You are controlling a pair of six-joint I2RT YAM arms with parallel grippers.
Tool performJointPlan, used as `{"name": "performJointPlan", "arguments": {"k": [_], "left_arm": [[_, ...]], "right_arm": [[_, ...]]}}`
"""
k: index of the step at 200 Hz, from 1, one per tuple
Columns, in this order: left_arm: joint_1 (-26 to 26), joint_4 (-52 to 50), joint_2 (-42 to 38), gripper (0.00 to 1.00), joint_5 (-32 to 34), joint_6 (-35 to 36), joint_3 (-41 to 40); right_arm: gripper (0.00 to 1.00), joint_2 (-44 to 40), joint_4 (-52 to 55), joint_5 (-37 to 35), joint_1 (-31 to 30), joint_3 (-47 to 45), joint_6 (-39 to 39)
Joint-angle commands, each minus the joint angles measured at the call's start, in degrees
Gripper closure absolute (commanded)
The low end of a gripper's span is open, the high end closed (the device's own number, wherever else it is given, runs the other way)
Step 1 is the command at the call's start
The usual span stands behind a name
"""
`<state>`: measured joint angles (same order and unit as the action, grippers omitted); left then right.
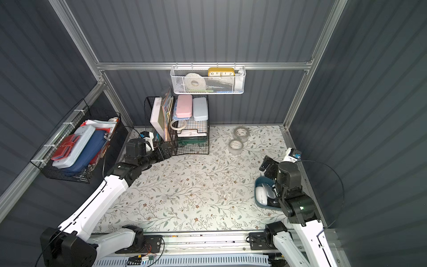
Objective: Take out the mouse from the storage box
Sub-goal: Move the storage box to the center of the board.
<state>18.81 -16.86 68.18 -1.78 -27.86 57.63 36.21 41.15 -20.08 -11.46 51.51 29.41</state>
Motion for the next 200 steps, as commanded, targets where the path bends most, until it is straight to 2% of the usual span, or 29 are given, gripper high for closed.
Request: {"name": "performJointPlan", "arguments": {"k": [1, 26, 51, 89, 116, 142, 200], "left_arm": [[6.0, -5.8, 2.4, 0.01, 2.8, -3.6, 2.1], [17.8, -4.7, 8.9, 0.01, 4.7, -8.0, 4.5], [29.0, -4.6, 19.6, 0.01, 5.6, -11.8, 11.5], [40.1, -8.1, 36.3, 0.01, 6.4, -11.7, 27.9], [44.9, -10.6, 46.7, 0.01, 5.3, -10.8, 37.7], [47.1, -13.1, 55.1, 0.03, 3.5, -9.9, 45.5], [48.9, -17.3, 66.1, 0.08, 3.3, -7.6, 58.7]], "right_arm": [[0.01, -0.2, 7.0, -2.1, 0.2, 3.7, 0.7], [0.01, -0.7, 9.0, -3.6, 0.2, 6.7, -0.6], [0.01, -1.2, 9.7, -5.1, 0.2, 8.1, -1.5], [0.02, -3.7, 10.7, -7.0, 0.2, 8.9, -1.5], [0.02, -6.4, 12.1, -8.1, 0.2, 10.1, -0.9], [0.02, -8.8, 13.2, -8.6, 0.2, 12.1, -1.1], [0.02, -13.5, 13.9, -10.1, 0.2, 11.3, -2.4]]}}
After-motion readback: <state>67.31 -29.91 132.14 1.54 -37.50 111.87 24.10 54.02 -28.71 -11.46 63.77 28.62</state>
